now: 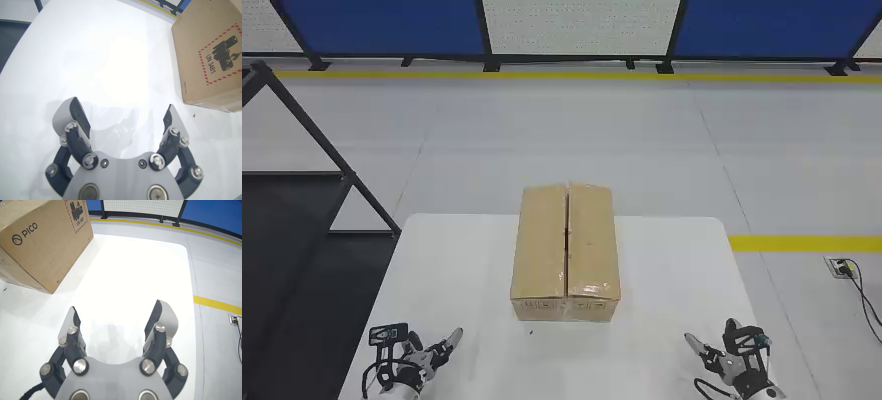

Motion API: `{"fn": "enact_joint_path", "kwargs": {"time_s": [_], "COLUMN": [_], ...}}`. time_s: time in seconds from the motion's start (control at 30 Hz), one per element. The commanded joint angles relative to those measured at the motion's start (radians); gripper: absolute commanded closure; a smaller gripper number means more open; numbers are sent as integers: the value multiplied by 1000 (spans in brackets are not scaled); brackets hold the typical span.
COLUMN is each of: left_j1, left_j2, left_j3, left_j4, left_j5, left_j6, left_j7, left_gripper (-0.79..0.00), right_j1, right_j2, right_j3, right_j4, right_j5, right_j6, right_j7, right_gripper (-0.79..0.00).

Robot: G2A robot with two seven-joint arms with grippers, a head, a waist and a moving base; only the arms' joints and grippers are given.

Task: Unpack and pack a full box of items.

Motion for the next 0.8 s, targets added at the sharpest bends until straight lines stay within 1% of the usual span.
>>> {"fn": "enact_joint_path", "kwargs": {"time_s": [0.0,0.57,0.6,0.67,0.77], "left_j1": [0,0,0,4,19], "left_j2": [0,0,0,0,2], "left_j3": [0,0,0,-8,-41], "left_j4": [0,0,1,6,-5], "left_j5": [0,0,-1,-13,-55], "left_j6": [0,0,-2,-44,-121], "left_j7": [0,0,2,24,63], "left_gripper": [-785,-784,-785,-785,-785], "right_j1": [0,0,0,-4,-13], "right_j2": [0,0,0,-2,-2], "right_j3": [0,0,0,-5,-3], "right_j4": [0,0,0,-15,-47], "right_j5": [0,0,0,13,15], "right_j6": [0,0,0,-12,-33], "right_j7": [0,0,0,-25,-75], "right_gripper": [-714,-714,-785,-785,-785]}}
